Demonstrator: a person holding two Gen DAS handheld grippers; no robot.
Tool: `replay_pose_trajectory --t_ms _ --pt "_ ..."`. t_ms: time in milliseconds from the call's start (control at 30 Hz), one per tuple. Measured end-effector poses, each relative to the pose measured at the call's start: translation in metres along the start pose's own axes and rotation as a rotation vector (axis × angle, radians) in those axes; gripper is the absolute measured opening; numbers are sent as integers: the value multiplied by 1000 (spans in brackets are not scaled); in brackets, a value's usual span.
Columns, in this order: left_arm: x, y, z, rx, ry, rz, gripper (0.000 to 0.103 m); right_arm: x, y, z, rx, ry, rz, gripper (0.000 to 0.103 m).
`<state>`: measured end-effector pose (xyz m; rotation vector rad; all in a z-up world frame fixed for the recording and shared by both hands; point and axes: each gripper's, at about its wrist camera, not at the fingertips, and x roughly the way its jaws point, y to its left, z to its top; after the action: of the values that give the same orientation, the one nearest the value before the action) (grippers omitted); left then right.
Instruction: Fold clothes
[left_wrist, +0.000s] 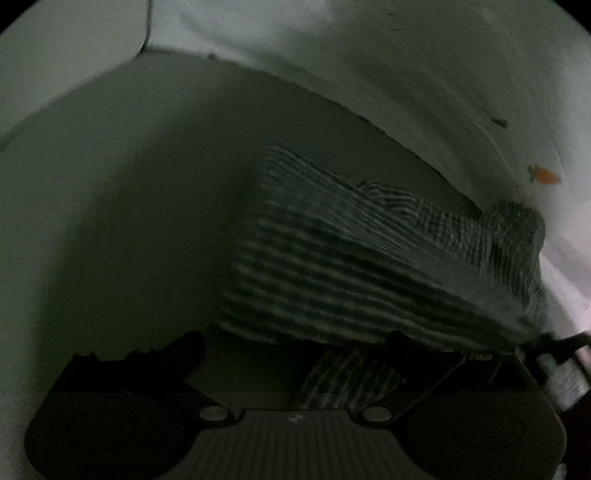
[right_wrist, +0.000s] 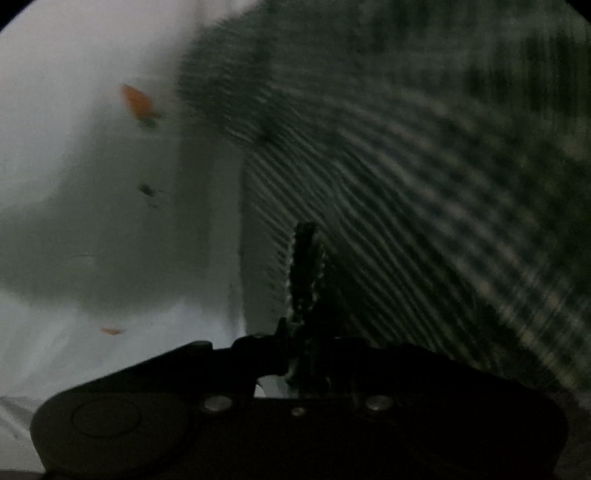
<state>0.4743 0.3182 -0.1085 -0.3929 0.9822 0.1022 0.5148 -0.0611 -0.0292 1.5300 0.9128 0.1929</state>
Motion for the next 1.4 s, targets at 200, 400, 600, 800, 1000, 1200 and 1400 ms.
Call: replay_pose_trajectory --t_ms 200,400,600,800,1000,1200,1400 --pt "-28 -35 -31 33 7 -4 103 -67 -6 28 37 -125 82 10" --pt "-50 -79 -98 93 63 -43 101 -156 -27 58 70 -224 100 10" --pt "-54 -107 -154 52 152 22 83 -211 -47 95 59 -246 69 10" --pt "-49 -121 -186 -68 153 122 81 -249 -51 124 19 -195 26 10" --pt "-43 -134 -194 -176 112 237 94 -262 -55 165 -51 -128 -1 10" --pt "-27 -161 -199 -150 136 358 103 -246 -27 199 -221 -79 -19 10" --pt "-21 -165 -198 -157 148 391 103 -232 17 215 -483 -101 -17 8"
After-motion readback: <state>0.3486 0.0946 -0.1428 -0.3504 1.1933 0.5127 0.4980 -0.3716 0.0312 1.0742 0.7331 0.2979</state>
